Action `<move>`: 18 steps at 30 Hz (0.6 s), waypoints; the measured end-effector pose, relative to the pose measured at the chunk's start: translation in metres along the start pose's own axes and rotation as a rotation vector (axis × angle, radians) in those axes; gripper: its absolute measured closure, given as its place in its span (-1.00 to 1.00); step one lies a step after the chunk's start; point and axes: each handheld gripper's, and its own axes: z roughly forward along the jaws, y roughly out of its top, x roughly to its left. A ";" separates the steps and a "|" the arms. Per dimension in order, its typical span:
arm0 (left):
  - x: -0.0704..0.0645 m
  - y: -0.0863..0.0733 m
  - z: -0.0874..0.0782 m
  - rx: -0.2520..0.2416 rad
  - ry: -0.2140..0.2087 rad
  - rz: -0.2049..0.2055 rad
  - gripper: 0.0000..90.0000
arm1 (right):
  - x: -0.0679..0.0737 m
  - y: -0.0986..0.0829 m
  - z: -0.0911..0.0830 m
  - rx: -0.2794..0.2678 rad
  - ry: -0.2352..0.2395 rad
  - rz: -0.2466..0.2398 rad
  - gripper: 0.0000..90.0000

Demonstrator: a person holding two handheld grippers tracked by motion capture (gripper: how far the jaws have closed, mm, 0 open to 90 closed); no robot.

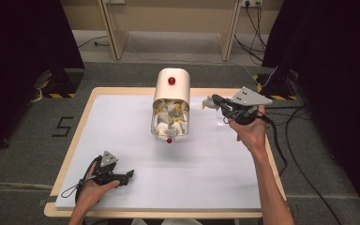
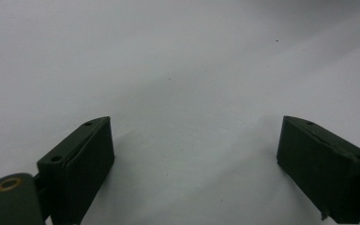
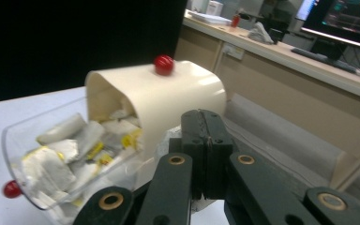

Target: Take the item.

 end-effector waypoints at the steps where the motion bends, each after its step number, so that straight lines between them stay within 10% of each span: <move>1: 0.000 0.000 0.000 0.000 0.000 0.000 -0.77 | -0.003 -0.002 0.000 0.003 -0.007 0.006 1.00; 18: 0.000 0.000 0.000 0.000 0.000 0.000 -0.77 | -0.038 -0.034 0.016 0.078 -0.106 0.072 1.00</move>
